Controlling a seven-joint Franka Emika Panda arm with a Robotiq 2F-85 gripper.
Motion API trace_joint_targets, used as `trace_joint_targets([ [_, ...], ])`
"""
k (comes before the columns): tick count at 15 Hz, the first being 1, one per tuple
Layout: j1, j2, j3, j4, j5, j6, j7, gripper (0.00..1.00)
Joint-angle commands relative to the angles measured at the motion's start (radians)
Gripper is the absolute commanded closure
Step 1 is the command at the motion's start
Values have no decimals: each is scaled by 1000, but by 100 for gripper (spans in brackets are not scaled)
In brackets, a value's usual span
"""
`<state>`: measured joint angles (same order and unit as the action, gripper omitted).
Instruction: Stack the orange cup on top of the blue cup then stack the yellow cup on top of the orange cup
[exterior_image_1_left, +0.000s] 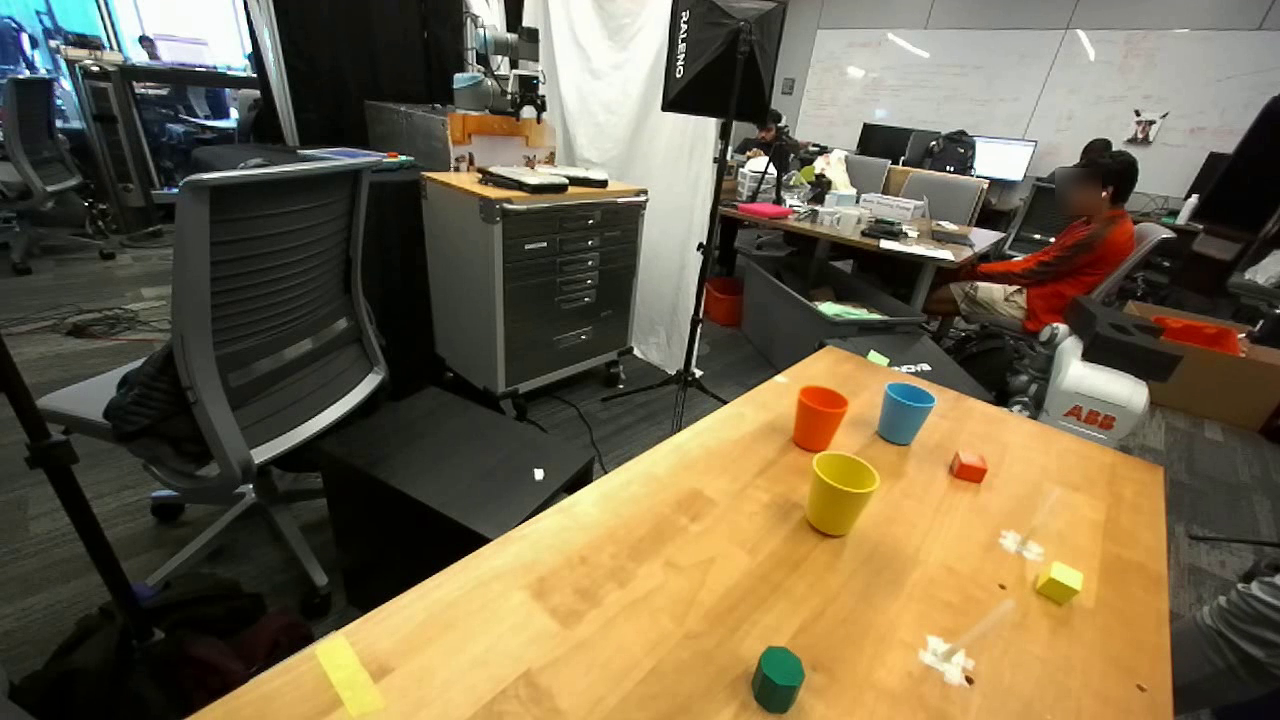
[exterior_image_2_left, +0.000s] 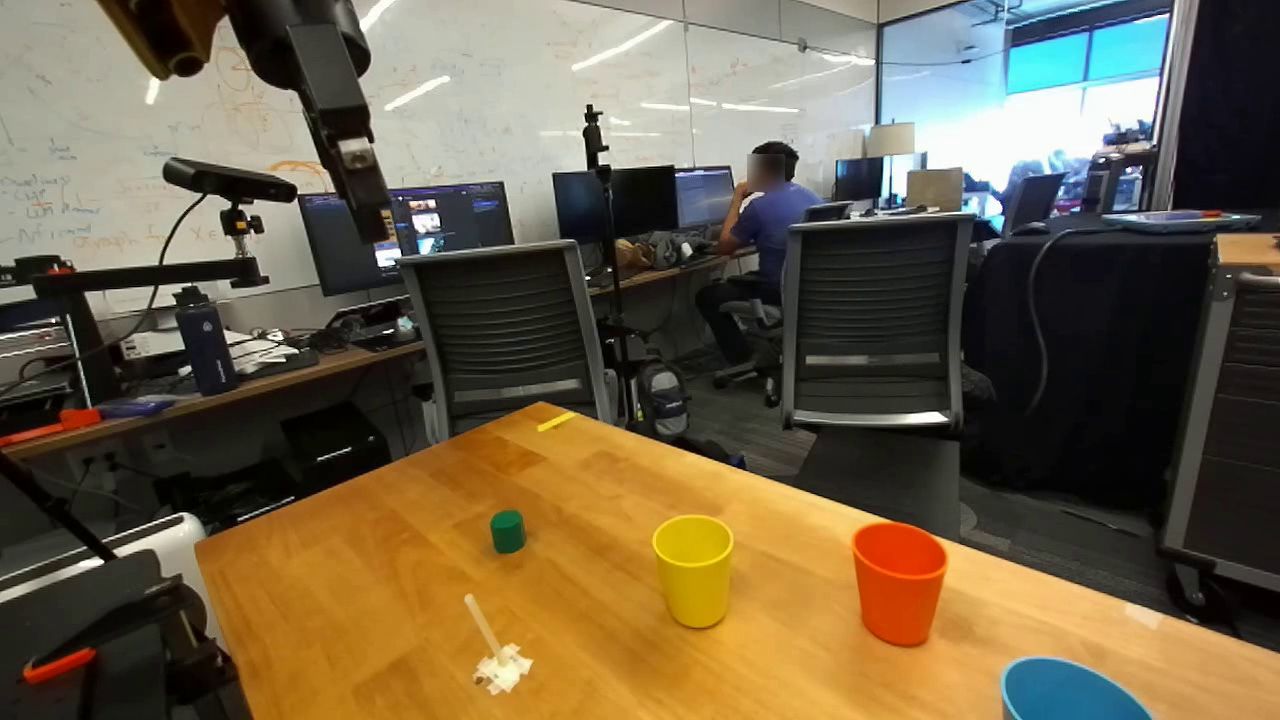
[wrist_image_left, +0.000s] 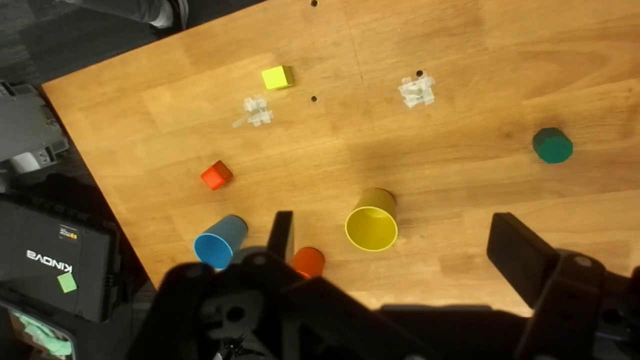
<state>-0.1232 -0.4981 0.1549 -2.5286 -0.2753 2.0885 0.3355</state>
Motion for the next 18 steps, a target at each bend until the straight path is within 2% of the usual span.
trace_joint_targets([
  [1,-44,70,-44,59,-75,25,30,0],
  [5,-93,203,-90,165,-131,41,67,0],
  [8,-94,318,-116,285,-145,25,95,0],
  [11,-59,420,-136,420,-69,-33,95,0],
  [13,-23,469,-124,490,-26,-77,108,0],
  [18,58,606,-132,646,-77,-126,190,0],
])
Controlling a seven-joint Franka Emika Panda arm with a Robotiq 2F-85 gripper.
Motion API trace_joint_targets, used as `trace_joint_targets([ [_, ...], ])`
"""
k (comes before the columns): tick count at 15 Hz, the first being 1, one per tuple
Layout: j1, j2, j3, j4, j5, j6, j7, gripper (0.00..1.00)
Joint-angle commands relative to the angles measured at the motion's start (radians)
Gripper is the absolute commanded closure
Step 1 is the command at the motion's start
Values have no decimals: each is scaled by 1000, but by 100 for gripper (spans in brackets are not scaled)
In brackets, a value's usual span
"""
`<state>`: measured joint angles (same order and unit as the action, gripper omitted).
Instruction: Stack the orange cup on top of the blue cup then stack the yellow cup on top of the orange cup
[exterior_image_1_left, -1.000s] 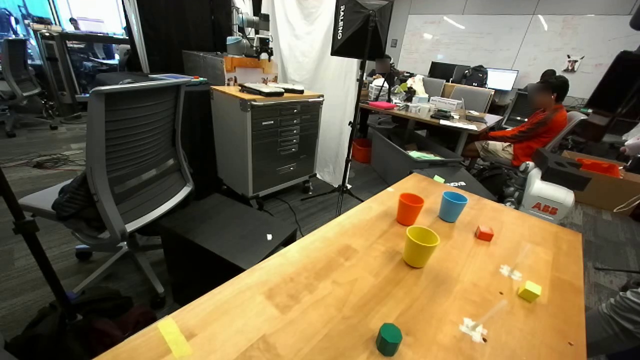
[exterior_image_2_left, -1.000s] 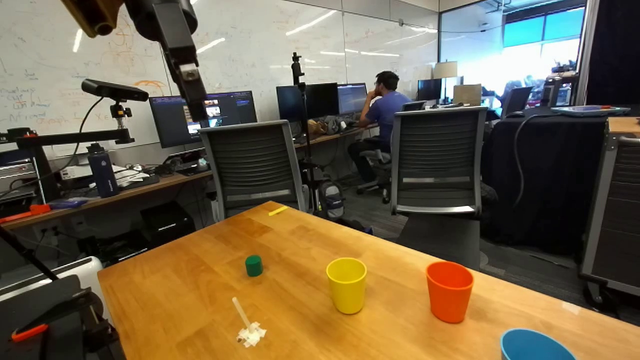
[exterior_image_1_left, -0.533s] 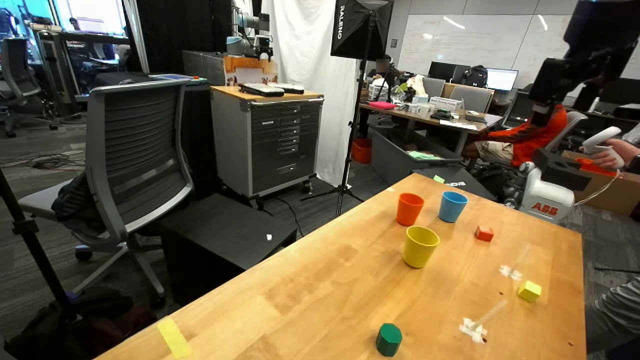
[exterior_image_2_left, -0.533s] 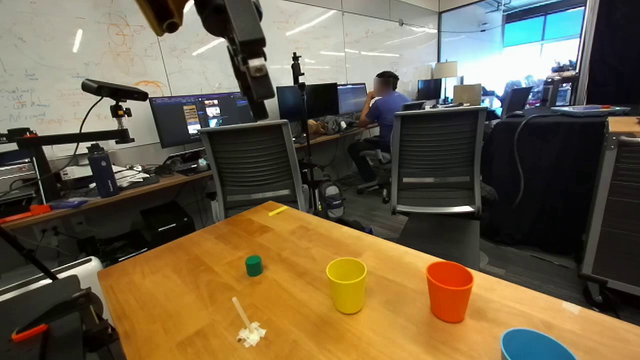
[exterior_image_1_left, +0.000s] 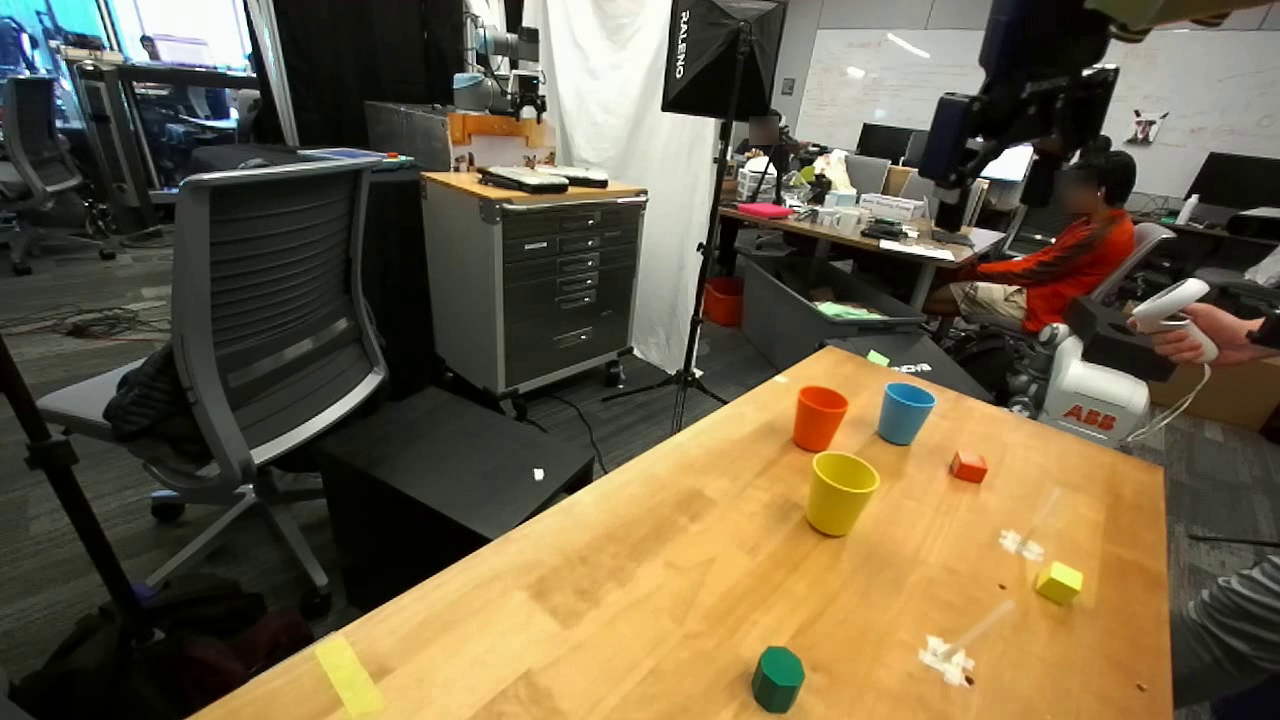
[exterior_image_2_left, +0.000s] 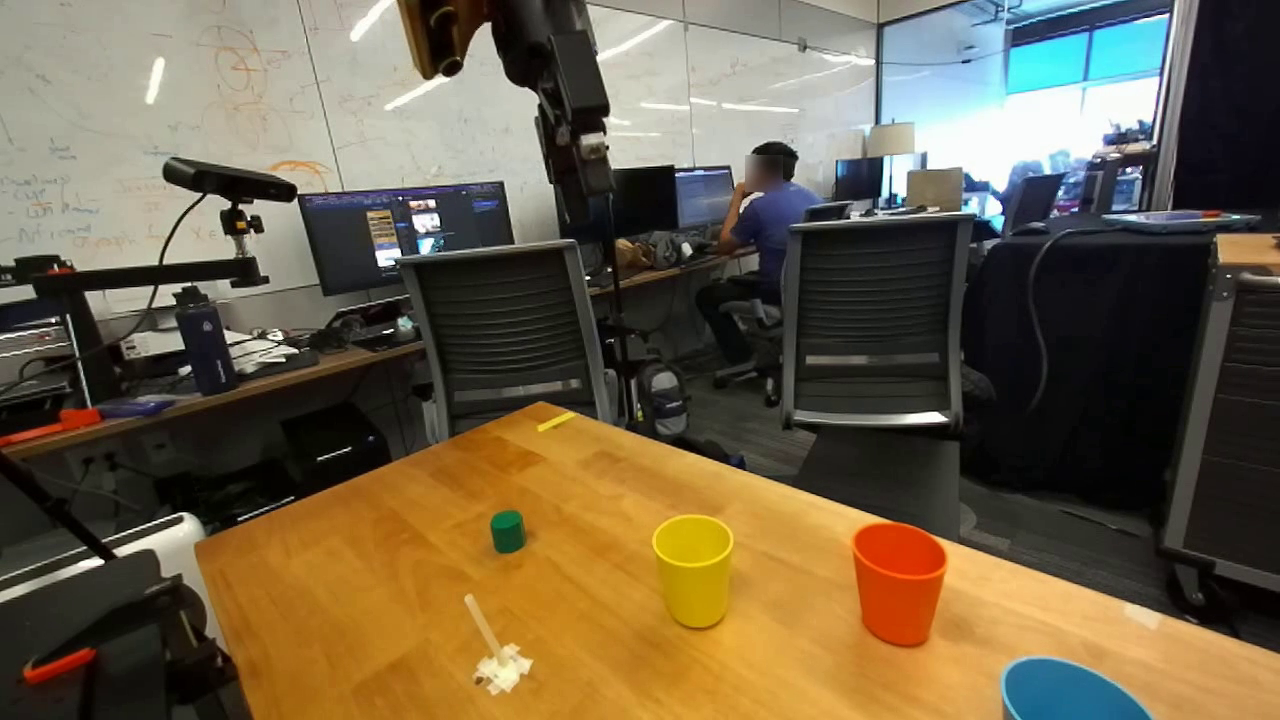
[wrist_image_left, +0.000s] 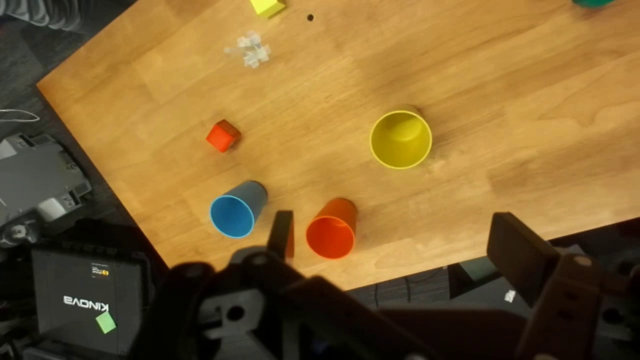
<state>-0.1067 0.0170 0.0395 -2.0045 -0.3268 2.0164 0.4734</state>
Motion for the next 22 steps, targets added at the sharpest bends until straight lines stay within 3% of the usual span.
trace_joint_targets([
  [1,52,114,-25,144,-46,-54,72,0],
  [7,84,238,-81,264,-92,-67,120,0],
  [8,78,193,-82,189,-64,-20,83,0],
  [16,81,243,-102,214,-53,-29,113,0],
  [22,88,358,-147,281,-69,-15,169,0],
])
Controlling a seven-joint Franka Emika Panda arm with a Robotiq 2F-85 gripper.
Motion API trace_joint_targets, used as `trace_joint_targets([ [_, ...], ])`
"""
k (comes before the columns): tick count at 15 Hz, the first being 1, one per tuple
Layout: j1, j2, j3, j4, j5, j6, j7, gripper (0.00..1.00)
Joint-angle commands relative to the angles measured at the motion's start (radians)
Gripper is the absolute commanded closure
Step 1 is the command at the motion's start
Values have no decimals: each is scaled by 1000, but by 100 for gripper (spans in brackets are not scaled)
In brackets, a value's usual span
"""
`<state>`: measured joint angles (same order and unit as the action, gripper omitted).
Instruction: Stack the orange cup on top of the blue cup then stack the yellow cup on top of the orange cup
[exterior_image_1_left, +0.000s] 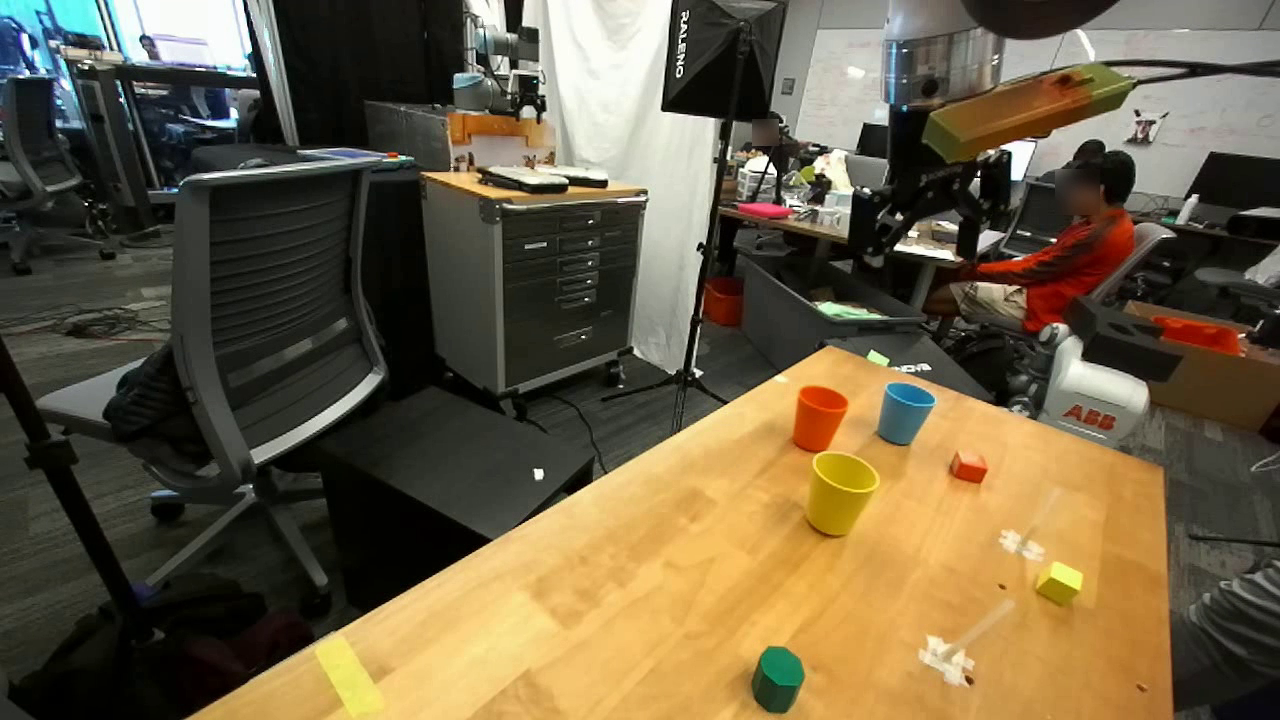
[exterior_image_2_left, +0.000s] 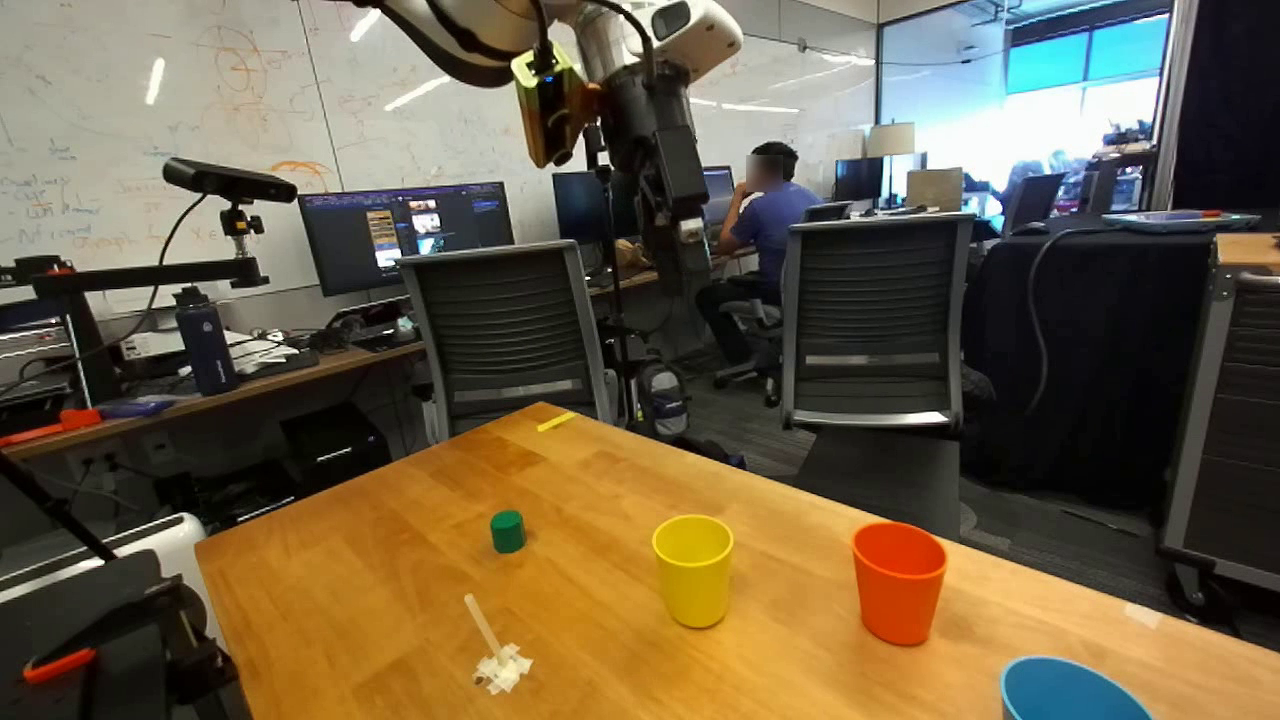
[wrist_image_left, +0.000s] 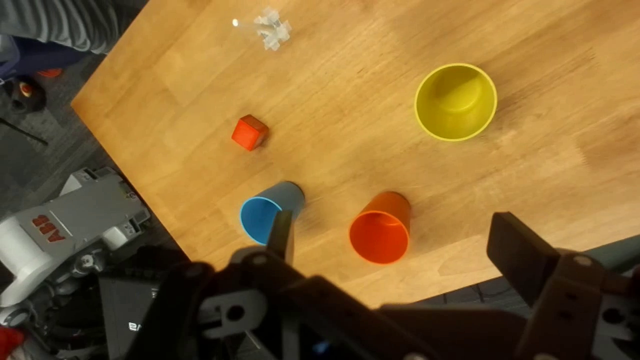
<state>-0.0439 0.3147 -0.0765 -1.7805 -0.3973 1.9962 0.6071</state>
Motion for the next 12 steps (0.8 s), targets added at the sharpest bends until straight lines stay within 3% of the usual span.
trace_joint_targets([
  [1,29,81,-35,66,2,11,43,0],
  [5,22,176,-55,159,37,-21,45,0],
  [12,-7,359,-137,452,51,-112,24,0],
])
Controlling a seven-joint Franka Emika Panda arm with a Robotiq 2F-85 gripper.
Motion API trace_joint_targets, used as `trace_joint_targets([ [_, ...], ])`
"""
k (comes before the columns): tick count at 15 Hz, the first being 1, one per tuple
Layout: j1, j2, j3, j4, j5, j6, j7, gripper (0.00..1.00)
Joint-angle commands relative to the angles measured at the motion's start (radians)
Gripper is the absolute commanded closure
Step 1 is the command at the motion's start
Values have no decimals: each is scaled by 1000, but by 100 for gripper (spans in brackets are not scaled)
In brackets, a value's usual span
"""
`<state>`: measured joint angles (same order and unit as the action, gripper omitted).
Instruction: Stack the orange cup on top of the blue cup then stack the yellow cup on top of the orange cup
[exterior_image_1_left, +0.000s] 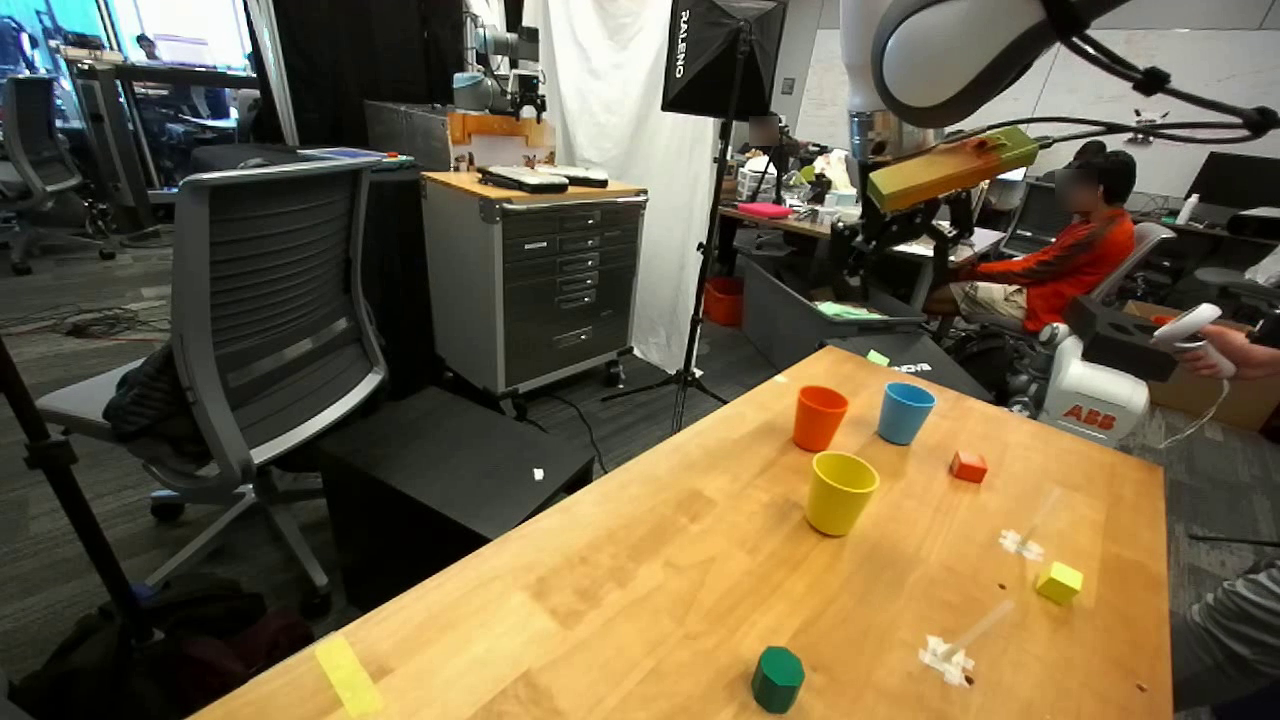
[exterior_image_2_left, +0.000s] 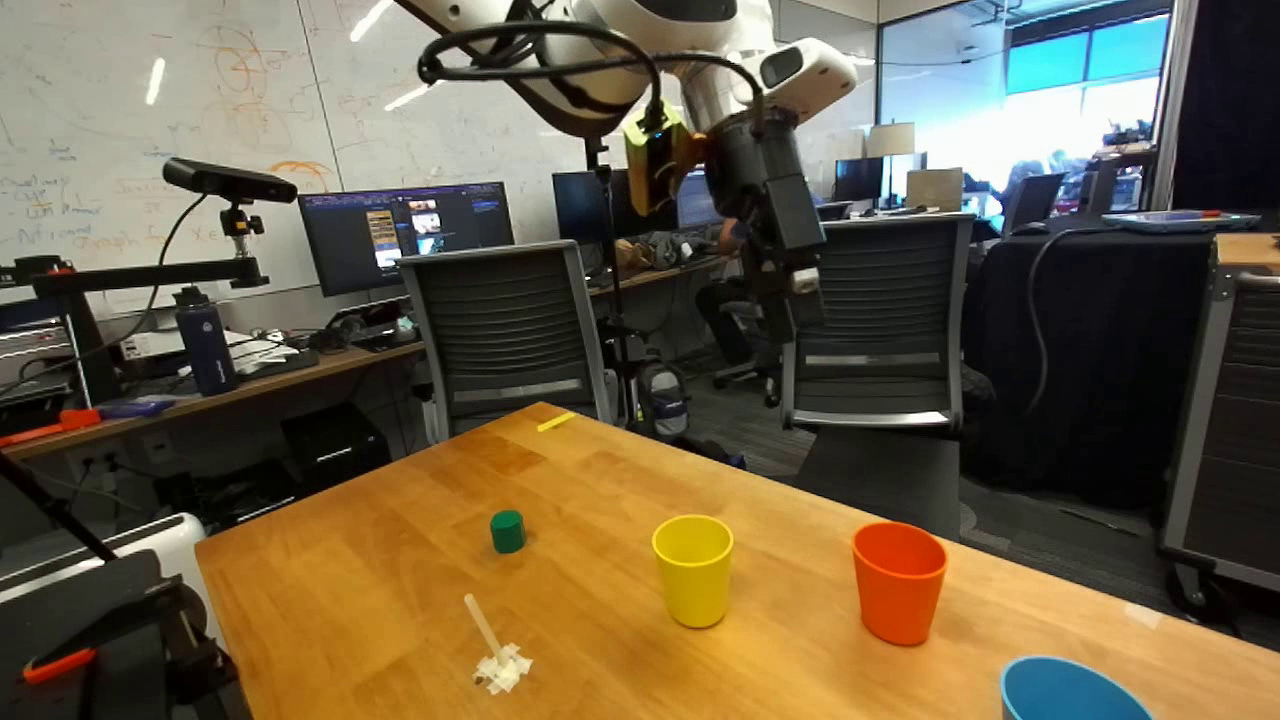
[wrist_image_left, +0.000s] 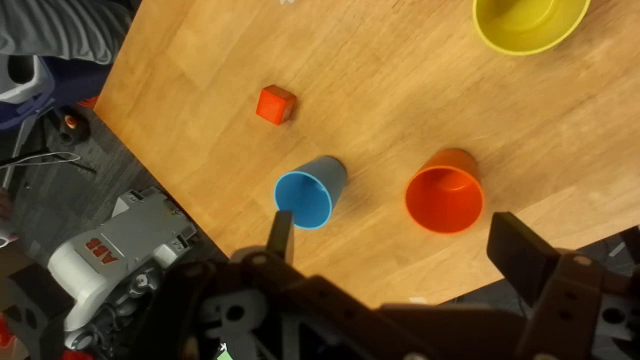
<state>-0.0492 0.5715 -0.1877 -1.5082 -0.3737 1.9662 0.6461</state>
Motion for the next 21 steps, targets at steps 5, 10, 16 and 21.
trace_joint_targets([
  [5,6,65,-35,93,18,-37,-8,0],
  [10,23,92,-37,75,4,-17,24,0],
  [16,33,244,-50,215,12,-32,54,0],
  [21,13,404,-77,431,28,-90,48,0],
])
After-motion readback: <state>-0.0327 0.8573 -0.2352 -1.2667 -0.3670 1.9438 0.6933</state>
